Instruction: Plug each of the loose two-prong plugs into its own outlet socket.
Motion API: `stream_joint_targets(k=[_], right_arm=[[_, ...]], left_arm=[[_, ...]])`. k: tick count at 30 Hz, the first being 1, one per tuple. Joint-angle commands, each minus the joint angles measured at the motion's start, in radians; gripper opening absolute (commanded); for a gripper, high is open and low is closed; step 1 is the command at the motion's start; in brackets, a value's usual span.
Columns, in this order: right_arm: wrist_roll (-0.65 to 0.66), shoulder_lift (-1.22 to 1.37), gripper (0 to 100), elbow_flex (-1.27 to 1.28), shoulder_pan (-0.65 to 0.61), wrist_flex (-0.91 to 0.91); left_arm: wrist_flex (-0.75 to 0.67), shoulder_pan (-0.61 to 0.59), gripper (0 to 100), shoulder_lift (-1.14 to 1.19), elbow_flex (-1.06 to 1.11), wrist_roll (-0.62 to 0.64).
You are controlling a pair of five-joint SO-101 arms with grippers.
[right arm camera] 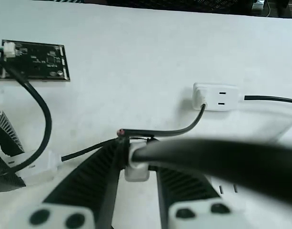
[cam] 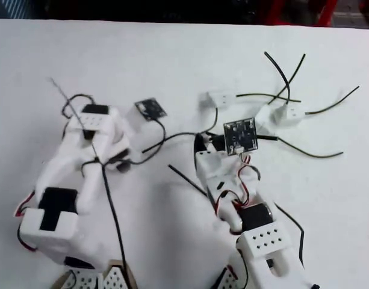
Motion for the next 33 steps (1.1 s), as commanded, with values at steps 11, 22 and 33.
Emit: stream_joint_targets(k=[11,22,33], right_arm=[[-0.008,-0.031,1.7,-0.017,0.073,-0.022],[-0.008,-0.031,1.7,-0.017,0.074,-0.022],[-0.006,-0.03,1.7,-0.017,0.073,-0.022]], left_arm=[[-0.048,0.24,6,-0.002,-0.063,0.379],[-0.044,0.251,25,-0.004,-0.063,0.526],[0.077,0.222,28,-0.286,-0.052,0.529]])
